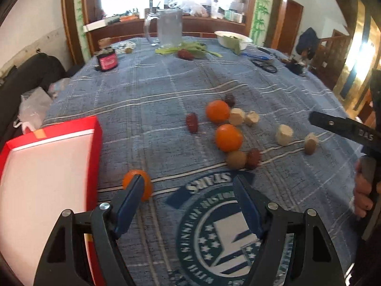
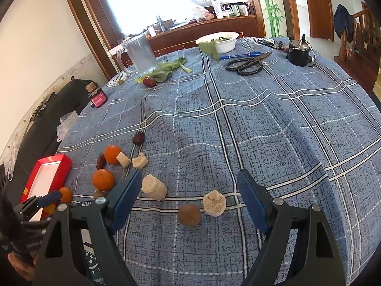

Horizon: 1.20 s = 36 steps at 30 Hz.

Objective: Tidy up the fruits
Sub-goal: 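Move the left tool to an orange while the right tool approaches a red date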

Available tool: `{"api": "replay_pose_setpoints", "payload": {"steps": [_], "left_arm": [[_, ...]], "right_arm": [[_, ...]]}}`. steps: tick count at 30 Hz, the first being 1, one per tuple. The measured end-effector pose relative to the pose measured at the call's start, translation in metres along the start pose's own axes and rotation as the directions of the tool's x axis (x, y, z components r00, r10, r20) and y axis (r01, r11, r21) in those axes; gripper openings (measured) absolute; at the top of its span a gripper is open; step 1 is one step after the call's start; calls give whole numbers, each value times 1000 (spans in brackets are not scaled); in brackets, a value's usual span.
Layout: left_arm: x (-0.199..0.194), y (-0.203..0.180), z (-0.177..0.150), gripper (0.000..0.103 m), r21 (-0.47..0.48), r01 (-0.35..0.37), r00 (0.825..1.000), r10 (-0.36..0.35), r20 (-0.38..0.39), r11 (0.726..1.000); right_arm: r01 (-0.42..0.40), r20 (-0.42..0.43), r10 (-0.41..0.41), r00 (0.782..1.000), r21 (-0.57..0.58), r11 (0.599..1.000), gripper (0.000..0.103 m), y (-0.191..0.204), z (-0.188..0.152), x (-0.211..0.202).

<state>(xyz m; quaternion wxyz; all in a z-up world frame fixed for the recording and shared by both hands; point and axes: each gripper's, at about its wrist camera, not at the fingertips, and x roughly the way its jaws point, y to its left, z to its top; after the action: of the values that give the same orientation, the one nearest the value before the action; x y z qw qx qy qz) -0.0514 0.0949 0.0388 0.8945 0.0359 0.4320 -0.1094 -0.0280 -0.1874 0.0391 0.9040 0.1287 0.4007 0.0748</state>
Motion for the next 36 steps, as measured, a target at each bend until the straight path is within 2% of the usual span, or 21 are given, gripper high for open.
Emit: {"api": "replay_pose_setpoints", "payload": {"steps": [2,6,11,13,15,20,22,25,28,30,32,33,36], "left_arm": [[-5,6,1,76,-13,4,1000,-4,13,1000],[-9,14,2,76,-18,-46,999,46,29,999],[11,24,3,76,-55,-96,995,94,-36,994],[15,22,2,76,-49,-140,989,137,-51,989],[15,23,2,76,-56,-146,988,143,-50,988],[16,19,2,65,-31,-174,984,172,-45,984],[13,15,2,60,-14,-159,987,159,-30,987],[10,7,2,54,22,-117,993,118,-18,993],[7,1,0,53,39,-77,997,78,-19,996],[5,1,-1,53,32,-42,999,43,-17,999],[0,1,-3,53,32,22,1000,-21,-16,999],[-3,0,-5,53,37,35,999,-35,-12,999],[-15,-2,-8,53,63,22,999,-24,22,998]], "right_arm": [[-8,-12,8,1000,1,1000,83,0,0,2],[-5,-29,4,1000,-15,1000,83,3,-2,7],[-3,-42,1,999,-49,999,83,10,-6,10],[0,-44,-3,999,-61,998,83,13,-7,11],[0,-51,-4,999,-74,997,83,16,-8,13],[-28,-57,22,998,-110,993,83,25,-13,13],[-48,-62,40,997,-140,989,83,32,-16,14],[-124,-94,109,990,-173,977,80,45,-21,18],[-194,-150,163,975,-222,956,69,66,-24,27],[-190,-186,143,972,-264,946,62,81,-26,37],[-181,-228,115,967,-298,937,52,93,-28,49],[-181,-238,110,965,-299,937,50,96,-29,53],[-160,-217,94,972,-307,938,41,98,-25,57]]}}
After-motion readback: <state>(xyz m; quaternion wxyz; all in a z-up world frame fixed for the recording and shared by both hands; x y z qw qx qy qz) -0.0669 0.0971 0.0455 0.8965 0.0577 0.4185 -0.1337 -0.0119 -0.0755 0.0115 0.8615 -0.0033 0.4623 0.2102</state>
